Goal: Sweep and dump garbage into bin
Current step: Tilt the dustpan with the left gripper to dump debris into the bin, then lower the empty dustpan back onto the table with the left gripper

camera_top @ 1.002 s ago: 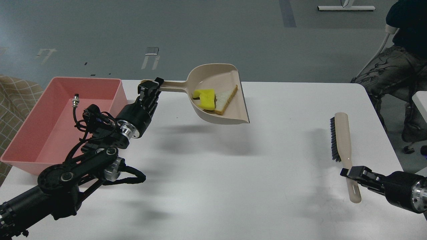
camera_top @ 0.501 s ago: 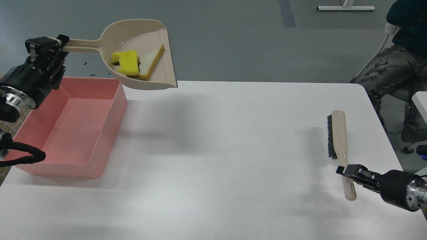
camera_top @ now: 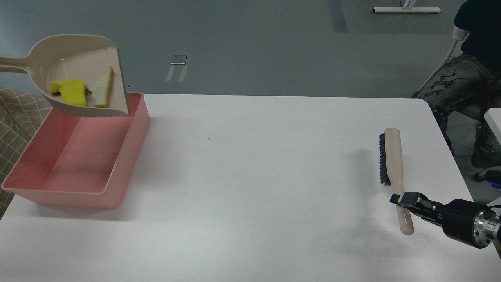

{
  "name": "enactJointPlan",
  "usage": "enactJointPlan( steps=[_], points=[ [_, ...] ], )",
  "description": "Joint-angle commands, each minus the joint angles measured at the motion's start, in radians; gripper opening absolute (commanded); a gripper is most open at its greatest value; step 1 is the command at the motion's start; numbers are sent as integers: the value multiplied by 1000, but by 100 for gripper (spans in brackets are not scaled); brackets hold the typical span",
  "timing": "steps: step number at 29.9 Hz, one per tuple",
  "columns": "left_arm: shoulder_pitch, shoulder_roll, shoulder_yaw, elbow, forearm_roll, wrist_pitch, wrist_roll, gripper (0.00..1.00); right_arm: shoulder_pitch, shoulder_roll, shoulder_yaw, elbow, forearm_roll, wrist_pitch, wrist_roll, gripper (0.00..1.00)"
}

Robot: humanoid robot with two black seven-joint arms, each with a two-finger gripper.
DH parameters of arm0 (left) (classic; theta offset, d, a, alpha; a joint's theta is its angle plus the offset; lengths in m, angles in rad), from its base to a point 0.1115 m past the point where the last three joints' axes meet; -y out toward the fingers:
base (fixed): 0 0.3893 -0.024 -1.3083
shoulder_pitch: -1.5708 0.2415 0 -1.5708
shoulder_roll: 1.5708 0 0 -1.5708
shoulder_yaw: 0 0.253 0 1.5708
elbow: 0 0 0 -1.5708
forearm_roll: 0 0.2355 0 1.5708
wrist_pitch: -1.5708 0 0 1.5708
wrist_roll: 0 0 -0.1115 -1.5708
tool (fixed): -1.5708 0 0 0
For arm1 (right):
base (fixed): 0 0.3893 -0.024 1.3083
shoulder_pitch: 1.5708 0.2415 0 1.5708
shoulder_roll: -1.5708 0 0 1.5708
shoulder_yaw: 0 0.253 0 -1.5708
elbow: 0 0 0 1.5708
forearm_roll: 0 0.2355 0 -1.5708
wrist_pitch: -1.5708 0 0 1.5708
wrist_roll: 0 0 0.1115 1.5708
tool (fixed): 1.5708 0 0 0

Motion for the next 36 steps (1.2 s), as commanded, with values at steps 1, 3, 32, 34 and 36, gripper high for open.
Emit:
enactJointPlan(
  steps=[1,3,32,34,36],
  points=[
    [6,-9,29,124,17,-28,0,0,0,0,6,7,0,-2,0,0],
    [6,-9,61,177,41,-30,0,0,0,0,6,8,0,-2,0,0],
    [-261,13,37,114,312,36,0,0,0,37,17,4,0,-6,0,0],
    [-289,-33,38,56,299,21,0,0,0,46,16,1,-1,-6,0,0],
    [-324,-95,38,-1,299,19,2,0,0,49,16,1,-2,-6,0,0]
  ],
)
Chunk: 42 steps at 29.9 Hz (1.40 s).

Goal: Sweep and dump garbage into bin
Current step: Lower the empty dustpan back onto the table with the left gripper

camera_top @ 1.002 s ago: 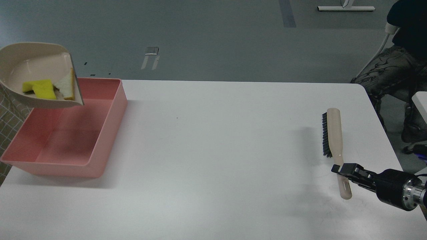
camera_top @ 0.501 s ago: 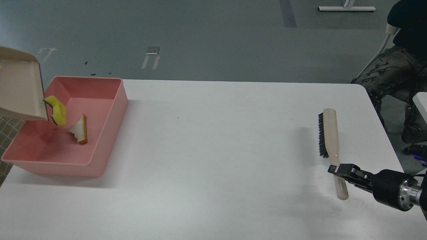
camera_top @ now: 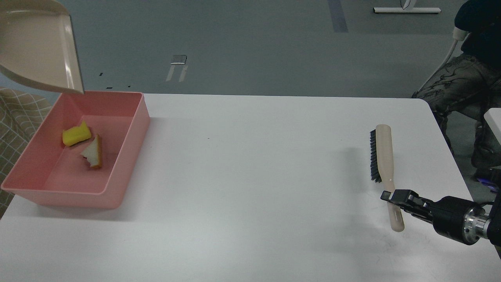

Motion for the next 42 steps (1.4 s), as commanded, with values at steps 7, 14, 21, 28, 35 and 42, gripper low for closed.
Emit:
enactJointPlan(
  steps=[7,14,21,28,35,42],
  points=[
    [-151,-390,16,-163,21,9,188,0,2,-1,-1,-4,-1,0,0,0],
    [-153,-708,57,-145,264,58,265,0,2,-6,-1,-4,-1,0,0,0],
    [-185,-895,237,-35,294,161,283,0,2,-9,-1,-4,-1,0,0,0],
    [-194,-969,307,68,294,210,280,0,2,-9,-3,-4,-1,2,0,0],
    [-187,-977,355,97,294,242,269,0,2,-6,-1,-4,-1,2,0,0],
    [-182,-978,355,97,293,253,255,22,2,-7,-3,-4,-1,2,0,0]
  ],
)
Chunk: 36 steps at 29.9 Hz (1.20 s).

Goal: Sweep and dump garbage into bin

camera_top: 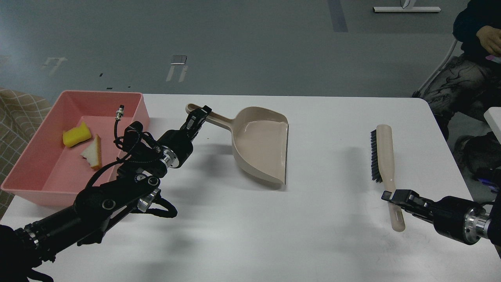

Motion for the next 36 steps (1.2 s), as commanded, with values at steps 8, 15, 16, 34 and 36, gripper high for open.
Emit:
enactJointPlan(
  steps=[8,15,16,34,36],
  points=[
    [2,6,21,0,2,3,-38,97,-1,12,0,-11,3,3,0,0],
    [10,18,106,-3,2,5,-79,97,12,45,0,-57,8,18,-3,0],
    [19,23,112,-3,2,5,-85,97,14,51,1,-67,8,18,-3,0],
    [85,47,152,-20,14,5,-151,98,64,97,0,-121,81,106,-11,0],
    [92,49,152,-20,14,5,-165,98,64,95,0,-121,101,127,-12,1]
  ],
)
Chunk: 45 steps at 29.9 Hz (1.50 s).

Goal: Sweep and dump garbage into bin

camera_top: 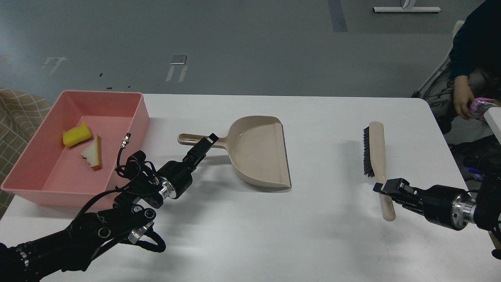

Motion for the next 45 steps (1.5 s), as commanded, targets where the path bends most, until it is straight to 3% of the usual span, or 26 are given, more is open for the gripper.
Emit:
enactJointPlan(
  steps=[1,5,10,12,16,18,20,26,30,32,37,42,45],
  points=[
    [12,3,0,-7,2,-1,-25,98,1,-1,-2,0,42,35,-3,2],
    [18,34,0,-40,2,-6,-31,98,6,-1,-2,0,61,38,-5,6],
    [35,65,-2,-63,2,-12,-48,98,7,-3,-2,0,61,38,-11,21],
    [36,69,-2,-63,2,-12,-51,98,6,-1,-2,3,61,37,-11,35],
    [36,76,-3,-66,2,-12,-51,98,3,-1,-2,6,61,35,-20,48],
    [36,86,-3,-79,1,-14,-53,98,4,-9,0,9,63,34,-20,64],
    [36,97,-5,-91,0,-14,-53,98,6,-14,0,14,61,34,-20,73],
    [39,160,-6,-160,0,-15,-53,98,3,-85,32,41,63,40,-19,93],
    [56,258,-14,-252,-2,-21,-59,98,0,-178,55,84,63,46,-17,96],
    [59,337,-15,-327,-2,-29,-91,98,-2,-225,92,89,63,44,-6,99],
    [53,442,-28,-385,-11,-44,-115,98,-3,-234,194,69,85,32,18,99],
    [53,468,-173,-412,-20,-147,-115,98,-3,-198,336,43,150,29,18,99],
    [55,444,-352,-405,-138,-213,-115,98,-3,-95,478,-57,179,8,20,99]
  ],
)
